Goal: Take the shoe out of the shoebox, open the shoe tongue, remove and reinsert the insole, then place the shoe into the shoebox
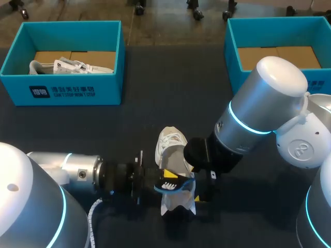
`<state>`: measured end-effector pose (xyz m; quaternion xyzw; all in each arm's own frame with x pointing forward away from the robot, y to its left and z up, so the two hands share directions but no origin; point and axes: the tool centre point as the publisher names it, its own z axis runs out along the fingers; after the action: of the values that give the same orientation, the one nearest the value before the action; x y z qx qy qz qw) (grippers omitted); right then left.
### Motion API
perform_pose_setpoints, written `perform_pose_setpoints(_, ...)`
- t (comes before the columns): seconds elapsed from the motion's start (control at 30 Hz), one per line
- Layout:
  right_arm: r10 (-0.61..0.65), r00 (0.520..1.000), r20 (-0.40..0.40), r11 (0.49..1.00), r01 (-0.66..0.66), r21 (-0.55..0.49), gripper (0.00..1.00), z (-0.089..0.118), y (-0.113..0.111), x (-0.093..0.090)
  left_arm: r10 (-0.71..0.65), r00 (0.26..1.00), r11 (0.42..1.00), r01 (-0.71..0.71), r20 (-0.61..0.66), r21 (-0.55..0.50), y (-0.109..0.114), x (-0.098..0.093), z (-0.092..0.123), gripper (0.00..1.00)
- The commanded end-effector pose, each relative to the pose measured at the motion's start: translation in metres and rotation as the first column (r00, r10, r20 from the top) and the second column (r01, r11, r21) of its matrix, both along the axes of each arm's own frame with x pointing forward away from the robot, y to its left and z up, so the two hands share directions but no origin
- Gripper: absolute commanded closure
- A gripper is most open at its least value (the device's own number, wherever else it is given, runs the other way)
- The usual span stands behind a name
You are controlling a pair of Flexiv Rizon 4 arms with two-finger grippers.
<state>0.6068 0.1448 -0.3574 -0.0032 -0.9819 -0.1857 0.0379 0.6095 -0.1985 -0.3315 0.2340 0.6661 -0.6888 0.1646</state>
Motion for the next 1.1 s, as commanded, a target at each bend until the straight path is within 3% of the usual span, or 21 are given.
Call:
perform_pose_setpoints(0.03,-0.001,1.000,0.001,1.000,0.001,-0.001,0.00,-0.002,0.002,-0.001,0.004,1.000,1.000,-0.005,0.025,0.018,0.000,0.002,-0.004,1.00)
perform_pose_setpoints(0.47,-0.001,1.000,0.001,1.000,0.001,-0.001,0.00,-0.002,0.002,-0.001,0.048,0.992,0.995,-0.058,0.116,0.079,0.001,0.015,-0.016,1.00)
perform_pose_setpoints(0.6,-0.001,1.000,0.001,1.000,0.001,-0.001,0.00,-0.002,0.002,-0.001,0.067,0.994,0.994,-0.074,0.089,0.082,0.001,0.020,-0.018,1.00)
perform_pose_setpoints(0.9,-0.001,1.000,0.001,1.000,0.001,-0.001,0.00,-0.002,0.002,-0.001,0.032,0.997,0.996,-0.038,0.071,0.080,0.005,0.008,-0.004,1.00)
perform_pose_setpoints(0.97,-0.001,1.000,0.001,1.000,0.001,-0.001,0.00,-0.002,0.002,-0.001,0.024,0.997,0.996,-0.030,0.077,0.084,0.005,0.006,-0.001,0.90)
perform_pose_setpoints(1.1,-0.001,1.000,0.001,1.000,0.001,-0.001,0.00,-0.002,0.002,-0.001,0.015,0.995,0.995,-0.024,0.097,0.094,0.004,0.001,0.006,0.83)
